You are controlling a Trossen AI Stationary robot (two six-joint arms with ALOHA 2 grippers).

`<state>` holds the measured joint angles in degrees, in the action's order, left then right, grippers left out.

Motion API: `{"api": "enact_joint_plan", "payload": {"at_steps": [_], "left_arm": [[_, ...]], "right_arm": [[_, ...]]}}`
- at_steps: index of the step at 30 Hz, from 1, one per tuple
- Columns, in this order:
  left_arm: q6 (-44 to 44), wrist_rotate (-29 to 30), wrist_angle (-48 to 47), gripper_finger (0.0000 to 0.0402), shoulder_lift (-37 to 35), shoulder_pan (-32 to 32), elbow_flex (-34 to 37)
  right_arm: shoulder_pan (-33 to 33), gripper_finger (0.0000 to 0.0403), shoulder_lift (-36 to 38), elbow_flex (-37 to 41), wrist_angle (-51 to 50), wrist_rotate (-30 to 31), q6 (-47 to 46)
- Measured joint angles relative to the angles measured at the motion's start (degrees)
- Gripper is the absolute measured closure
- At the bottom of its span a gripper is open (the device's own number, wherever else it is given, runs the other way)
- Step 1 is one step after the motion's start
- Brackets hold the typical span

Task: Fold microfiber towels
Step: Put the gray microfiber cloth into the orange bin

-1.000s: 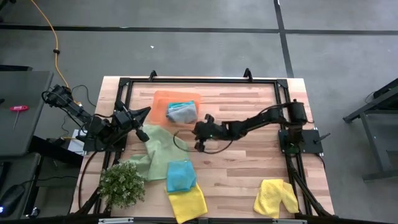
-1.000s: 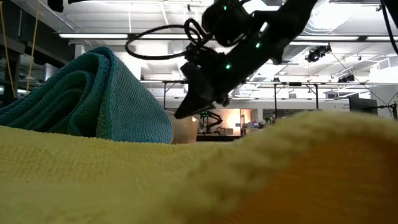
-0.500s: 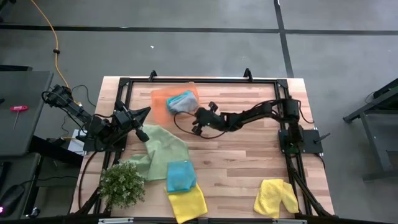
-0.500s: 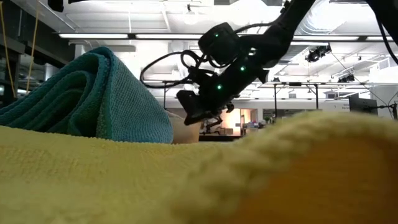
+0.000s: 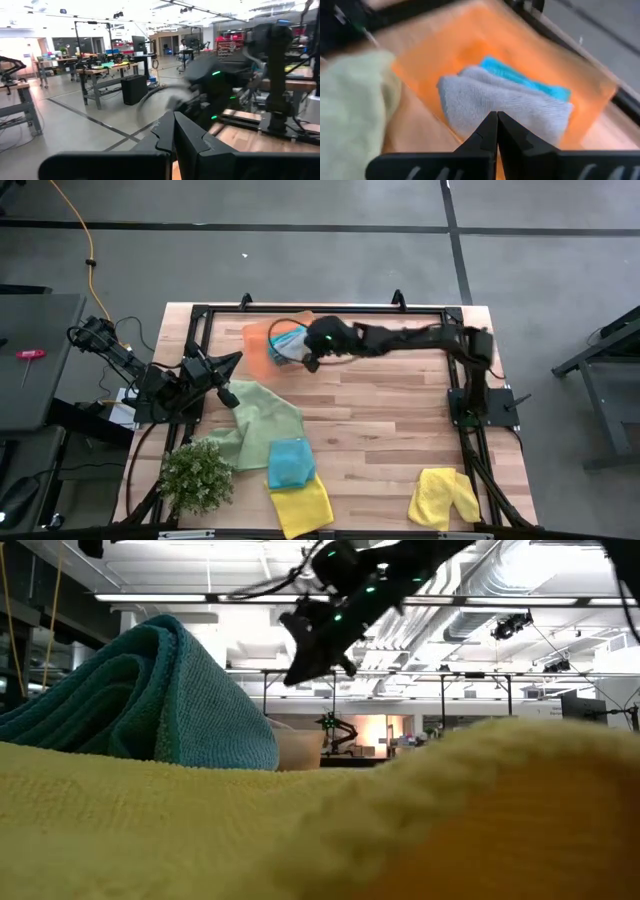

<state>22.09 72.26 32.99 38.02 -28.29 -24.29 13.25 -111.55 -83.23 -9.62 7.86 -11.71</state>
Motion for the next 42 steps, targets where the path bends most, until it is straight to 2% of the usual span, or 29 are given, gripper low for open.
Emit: {"api": "enact_joint_plan", "payload": {"at_steps": [6,13,21,25,32,38,42], "left_arm": [[0.04,-0.66,-0.05,0.0401,0.0,0.0,0.0],[0.15,-0.66,-0.17,0.0401,0.0,0.0,0.0],[0.02,-0.69,-0.44,0.0402,0.0,0.0,-0.01],[0.0,-0.69,-0.6,0.0401,0.07,0.02,0.0],[-0.85,-1.6,-0.61,0.0402,0.09,0.0,0.0],[-0.87,-1.58,-0.59,0.0401,0.09,0.02,0.0],[-0.98,-1.58,-0.99,0.0401,0.08,0.02,0.0]], "right_arm": [[1.79,0.0403,-12.48,-18.09,-17.41,-4.86,-0.06],[2.31,0.0403,-24.77,-32.61,-19.57,-9.32,-2.84],[4.04,0.0403,-36.4,-45.5,-20.67,-3.52,-8.44],[3.88,0.0403,-38.07,-49.55,-22.77,-1.51,-10.05],[3.92,0.0403,-38.11,-50.05,-29.11,-1.56,-11.3],[3.82,0.0403,-37.22,-49.9,-28.43,-3.25,-11.82],[3.21,0.0403,-33.02,-49.85,-25.97,-0.17,-8.21]]}}
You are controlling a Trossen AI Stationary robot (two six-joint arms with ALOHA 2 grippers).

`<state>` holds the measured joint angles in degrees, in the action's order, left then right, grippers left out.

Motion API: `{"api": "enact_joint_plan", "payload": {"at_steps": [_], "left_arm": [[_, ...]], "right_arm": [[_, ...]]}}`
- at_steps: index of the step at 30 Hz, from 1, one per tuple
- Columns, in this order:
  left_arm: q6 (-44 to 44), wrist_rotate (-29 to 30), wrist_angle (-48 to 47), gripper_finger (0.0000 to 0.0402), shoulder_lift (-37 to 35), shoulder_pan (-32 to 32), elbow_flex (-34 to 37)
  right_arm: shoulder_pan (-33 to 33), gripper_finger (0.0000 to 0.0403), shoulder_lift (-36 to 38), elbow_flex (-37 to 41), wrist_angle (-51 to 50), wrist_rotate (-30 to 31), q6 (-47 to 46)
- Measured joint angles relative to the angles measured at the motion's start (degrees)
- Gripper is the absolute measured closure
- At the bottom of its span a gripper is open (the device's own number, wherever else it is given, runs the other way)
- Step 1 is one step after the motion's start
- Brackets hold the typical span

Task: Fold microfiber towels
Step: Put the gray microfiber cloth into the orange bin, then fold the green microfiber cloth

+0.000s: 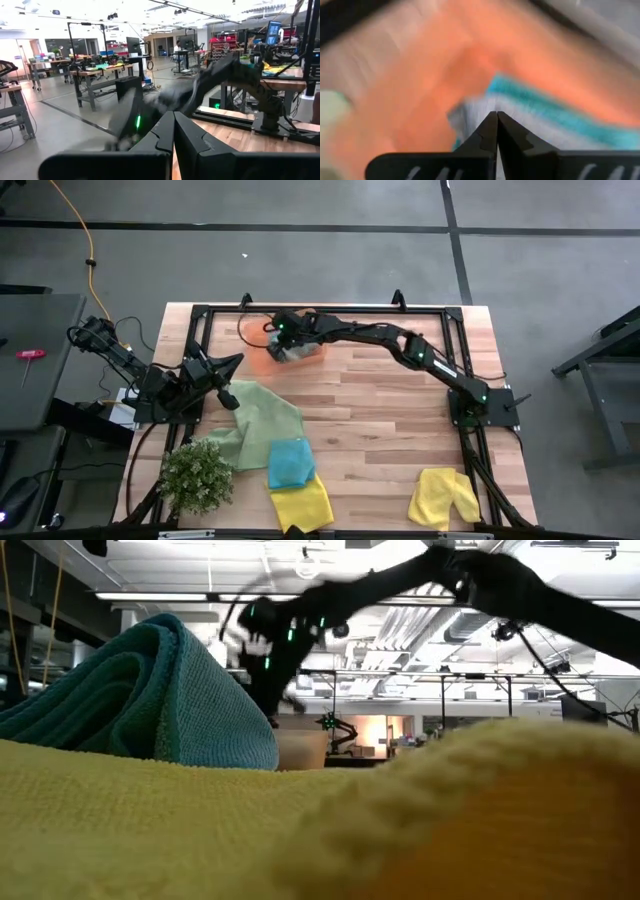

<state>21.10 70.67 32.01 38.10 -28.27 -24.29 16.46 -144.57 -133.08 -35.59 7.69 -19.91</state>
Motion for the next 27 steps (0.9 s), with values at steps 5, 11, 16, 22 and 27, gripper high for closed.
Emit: {"api": "enact_joint_plan", "payload": {"at_steps": [5,11,16,22,27], "left_arm": [[-2.19,0.02,-2.67,0.0402,0.02,0.0,0.0],[-5.94,0.02,-6.02,0.0402,0.02,-0.4,0.0],[-5.98,0.04,-7.1,0.0402,-0.02,-3.44,-0.02],[-3.72,0.38,-6.57,0.0401,-0.02,-7.33,-0.01],[-2.98,-1.09,-6.45,0.0401,-0.02,-6.31,-0.02]], "right_arm": [[-1.89,0.0403,7.42,-0.09,-2.78,8.23,10.31],[-4.32,0.0403,14.13,1.0,-13.53,13.81,15.09],[-7.02,0.0403,24.97,19.67,-6.74,17.36,17.52],[-8.96,0.0403,48.58,62.02,21.95,14.66,15.66],[-13.55,0.0403,66.01,88.6,45.98,10.45,12.43]]}}
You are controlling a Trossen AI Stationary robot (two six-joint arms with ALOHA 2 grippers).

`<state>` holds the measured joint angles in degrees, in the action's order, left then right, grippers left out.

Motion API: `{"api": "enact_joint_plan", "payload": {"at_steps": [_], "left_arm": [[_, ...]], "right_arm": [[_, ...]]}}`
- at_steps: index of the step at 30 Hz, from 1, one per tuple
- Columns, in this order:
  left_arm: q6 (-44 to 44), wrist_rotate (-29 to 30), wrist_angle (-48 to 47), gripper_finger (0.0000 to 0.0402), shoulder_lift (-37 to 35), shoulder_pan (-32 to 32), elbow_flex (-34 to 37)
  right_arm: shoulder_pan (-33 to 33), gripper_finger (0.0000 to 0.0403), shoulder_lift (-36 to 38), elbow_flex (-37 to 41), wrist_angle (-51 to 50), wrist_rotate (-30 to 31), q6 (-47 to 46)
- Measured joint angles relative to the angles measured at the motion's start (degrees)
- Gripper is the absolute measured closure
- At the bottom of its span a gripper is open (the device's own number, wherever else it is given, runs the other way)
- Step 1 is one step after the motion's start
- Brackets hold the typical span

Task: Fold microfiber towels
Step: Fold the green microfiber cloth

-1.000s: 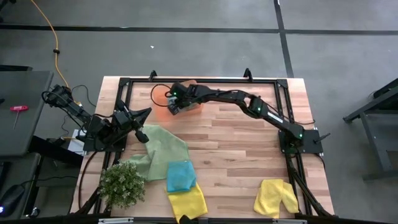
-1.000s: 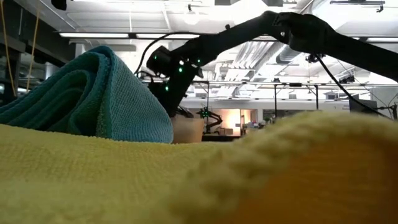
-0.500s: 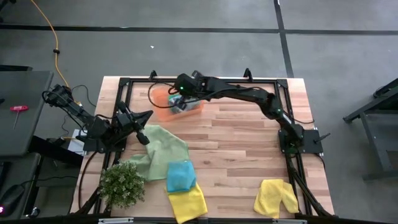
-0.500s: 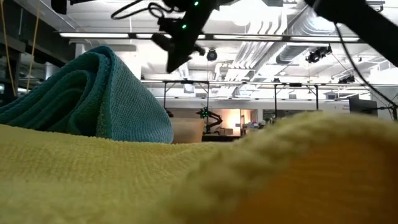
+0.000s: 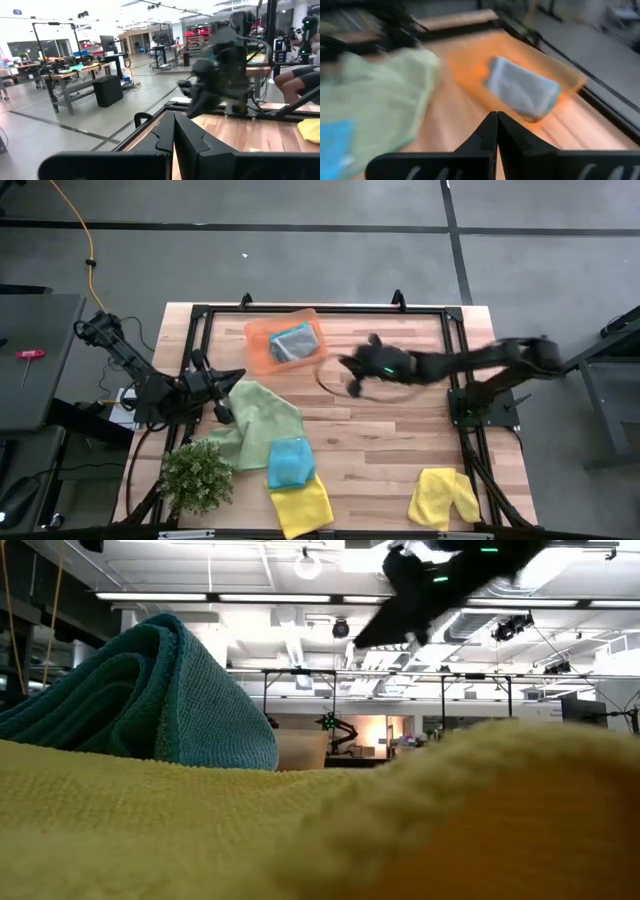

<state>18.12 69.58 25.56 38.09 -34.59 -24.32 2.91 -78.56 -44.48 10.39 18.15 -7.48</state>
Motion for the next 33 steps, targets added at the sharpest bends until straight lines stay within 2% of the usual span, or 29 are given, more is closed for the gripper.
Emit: {"api": "enact_joint_plan", "payload": {"at_steps": [3,6,9,12,15,18,20,24,28,30,33], "left_arm": [[-1.77,-5.81,0.66,0.0402,0.01,2.55,0.0],[-4.33,-12.53,2.53,0.04,1.61,6.62,-0.02],[-6.97,-16.06,4.53,0.0386,5.84,11.24,-0.36],[-8.89,-20.31,1.6,0.0357,12.45,15.36,-3.87],[-10.0,-24.47,-9.99,0.0313,19.11,17.18,-12.2],[-12.3,-27.3,-32.17,0.0264,26.38,18.05,-24.69],[-18.69,-32.57,-50.1,0.0235,31.2,18.43,-33.92],[-30.32,-47.99,-76.72,0.0192,41.36,18.45,-48.35],[-36.3,-60.49,-88.23,0.0172,49.05,17.1,-53.79],[-37.5,-63.04,-89.45,0.017,51.99,15.86,-53.96],[-39.92,-63.81,-90.65,0.0173,56.32,13.67,-53.85]], "right_arm": [[-3.08,0.0403,7.31,10.74,11.19,-0.23,1.17],[-5.05,0.0403,12.77,17.62,19.65,-0.34,3.29],[-5.67,0.0403,16.36,21.9,23.27,-0.3,3.68],[-5.5,0.0403,18.33,23.76,24.2,-0.08,3.52],[-5.45,0.0403,18.66,23.81,23.18,0.73,3.47],[-5.45,0.0403,18.6,23.81,23.4,0.82,3.46],[-5.45,0.0403,18.58,23.81,23.33,0.82,2.83],[-5.45,0.0403,18.58,23.81,23.33,0.82,1.04],[-5.43,0.0403,18.58,23.81,23.27,0.82,0.87],[-5.43,0.0403,18.55,23.81,23.23,0.8,0.87],[-5.43,0.0402,18.55,23.81,23.25,0.8,1.04]]}}
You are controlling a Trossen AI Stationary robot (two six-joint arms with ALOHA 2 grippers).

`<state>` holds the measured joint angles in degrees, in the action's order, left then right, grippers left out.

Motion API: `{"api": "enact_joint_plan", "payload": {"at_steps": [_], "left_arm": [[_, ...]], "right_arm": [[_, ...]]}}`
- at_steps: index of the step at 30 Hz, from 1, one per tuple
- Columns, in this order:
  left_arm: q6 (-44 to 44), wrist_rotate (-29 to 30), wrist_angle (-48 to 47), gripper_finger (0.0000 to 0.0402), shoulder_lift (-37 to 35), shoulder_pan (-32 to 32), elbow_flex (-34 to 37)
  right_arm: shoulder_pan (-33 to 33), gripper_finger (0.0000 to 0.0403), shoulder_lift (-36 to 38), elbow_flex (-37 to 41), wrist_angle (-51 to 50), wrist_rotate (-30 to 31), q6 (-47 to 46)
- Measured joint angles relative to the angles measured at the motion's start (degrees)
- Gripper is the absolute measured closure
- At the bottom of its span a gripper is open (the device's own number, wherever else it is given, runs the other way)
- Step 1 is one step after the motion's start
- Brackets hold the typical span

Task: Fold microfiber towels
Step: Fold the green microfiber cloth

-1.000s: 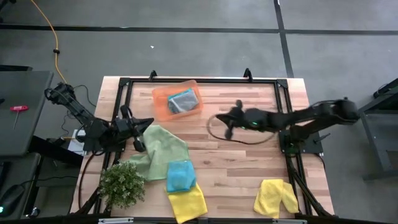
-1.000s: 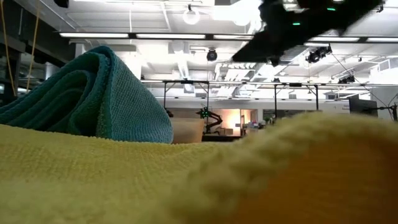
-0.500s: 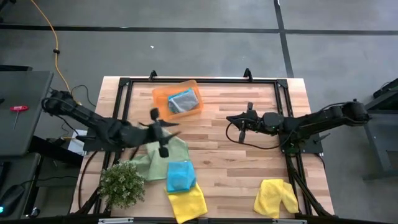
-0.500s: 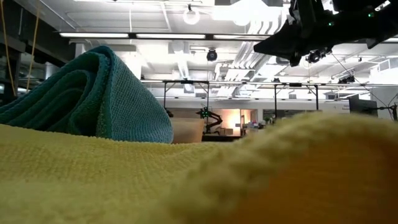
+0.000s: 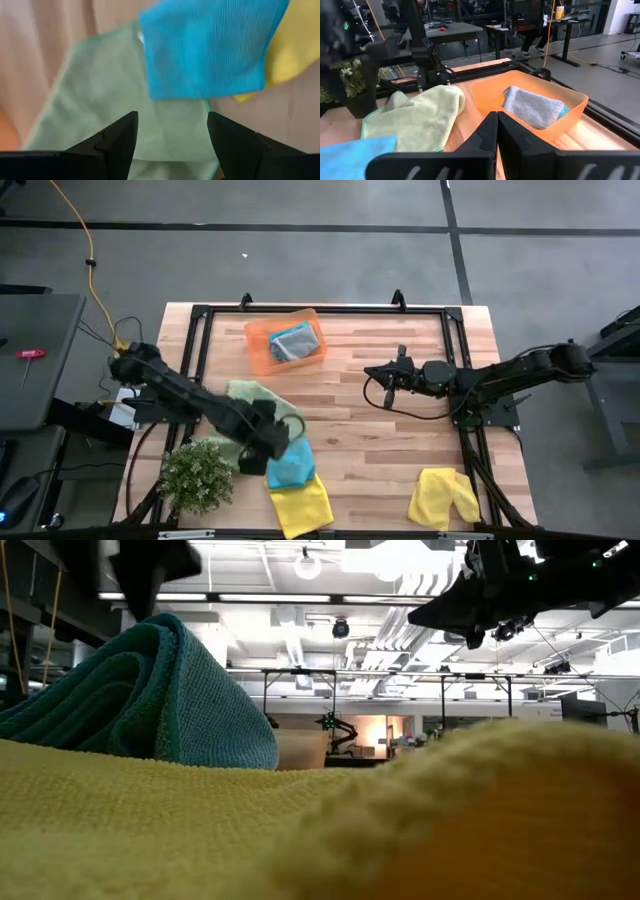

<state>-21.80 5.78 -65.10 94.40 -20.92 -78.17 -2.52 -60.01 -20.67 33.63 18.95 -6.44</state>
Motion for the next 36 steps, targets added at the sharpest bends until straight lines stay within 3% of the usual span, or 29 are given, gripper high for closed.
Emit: {"api": "enact_joint_plan", "payload": {"at_steps": [14,24,31,36], "left_arm": [[-7.52,-0.48,-0.23,0.0181,14.34,-8.02,0.66],[-12.13,-7.16,5.71,0.0181,14.48,-8.85,7.42],[-12.39,-7.03,8.13,0.0182,14.48,-9.14,9.5],[-13.16,-7.83,8.18,0.0216,14.48,-9.1,9.86]], "right_arm": [[0.0,0.0402,-0.02,-0.02,0.04,-0.01,-0.14],[0.0,0.0402,-0.02,-0.02,-0.05,-0.01,0.29],[0.0,0.0402,-0.04,-0.04,-0.14,0.65,0.29],[0.02,0.0402,-0.03,-0.04,-0.28,0.76,0.44]]}}
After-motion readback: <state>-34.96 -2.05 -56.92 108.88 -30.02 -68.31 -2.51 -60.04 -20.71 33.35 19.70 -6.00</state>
